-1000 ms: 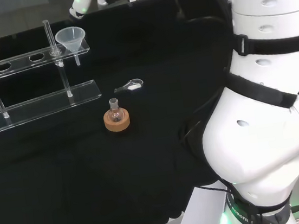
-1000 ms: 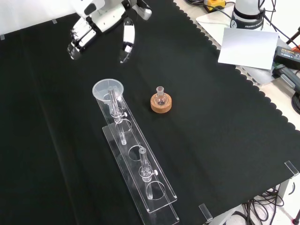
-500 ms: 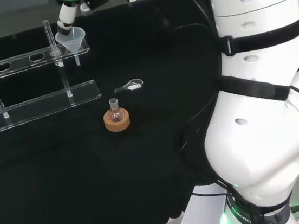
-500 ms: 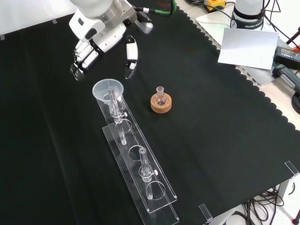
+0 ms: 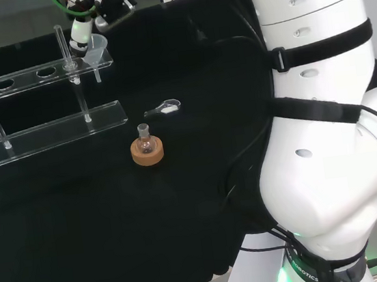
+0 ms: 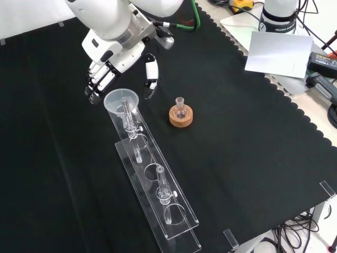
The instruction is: Pick up the funnel from the transparent funnel stand.
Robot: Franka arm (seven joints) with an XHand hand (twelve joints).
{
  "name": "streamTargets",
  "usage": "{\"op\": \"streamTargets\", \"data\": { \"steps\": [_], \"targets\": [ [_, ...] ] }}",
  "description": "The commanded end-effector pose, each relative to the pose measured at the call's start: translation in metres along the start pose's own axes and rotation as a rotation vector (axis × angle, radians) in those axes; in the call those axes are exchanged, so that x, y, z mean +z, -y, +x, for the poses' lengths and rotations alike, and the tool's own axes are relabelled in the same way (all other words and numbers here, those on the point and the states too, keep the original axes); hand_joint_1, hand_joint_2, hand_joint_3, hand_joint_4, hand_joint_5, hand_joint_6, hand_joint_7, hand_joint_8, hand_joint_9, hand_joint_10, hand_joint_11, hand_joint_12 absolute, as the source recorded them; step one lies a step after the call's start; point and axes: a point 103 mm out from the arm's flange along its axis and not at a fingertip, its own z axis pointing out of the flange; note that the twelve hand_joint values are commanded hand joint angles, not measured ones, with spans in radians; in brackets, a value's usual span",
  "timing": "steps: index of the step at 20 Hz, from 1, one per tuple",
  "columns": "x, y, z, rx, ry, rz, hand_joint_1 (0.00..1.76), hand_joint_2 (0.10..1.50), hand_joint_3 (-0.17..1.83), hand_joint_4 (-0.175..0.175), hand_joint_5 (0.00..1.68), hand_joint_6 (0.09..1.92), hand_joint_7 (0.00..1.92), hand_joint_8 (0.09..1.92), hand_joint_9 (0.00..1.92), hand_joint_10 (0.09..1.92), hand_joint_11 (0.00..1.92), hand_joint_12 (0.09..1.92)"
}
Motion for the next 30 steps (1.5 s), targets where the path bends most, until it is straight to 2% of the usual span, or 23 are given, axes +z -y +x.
{"op": "streamTargets", "data": {
  "steps": [1, 9, 17, 27, 30],
  "targets": [
    [0.007, -0.005, -0.001, 0.031, -0.01, 0.008, 0.65, 0.64, 0.53, 0.033, 0.05, 0.09, 0.0, 0.41, 0.11, 0.84, 0.32, 1.5],
    [0.02, -0.019, 0.005, 0.021, 0.01, 0.014, 0.67, 0.64, 0.55, 0.032, 0.06, 0.09, 0.0, 0.45, 0.12, 0.84, 0.33, 1.5],
    [0.022, -0.02, 0.002, 0.025, 0.004, 0.017, 0.67, 0.64, 0.55, 0.03, 0.07, 0.09, 0.0, 0.49, 0.13, 0.84, 0.33, 1.49],
    [0.03, -0.025, 0.004, 0.017, 0.015, 0.017, 0.68, 0.63, 0.57, 0.028, 0.11, 0.09, 0.02, 0.6, 0.21, 0.83, 0.36, 1.48],
    [0.033, -0.027, 0.004, 0.029, 0.023, 0.024, 0.68, 0.64, 0.57, 0.027, 0.12, 0.09, 0.03, 0.63, 0.25, 0.82, 0.39, 1.46]
  ]
}}
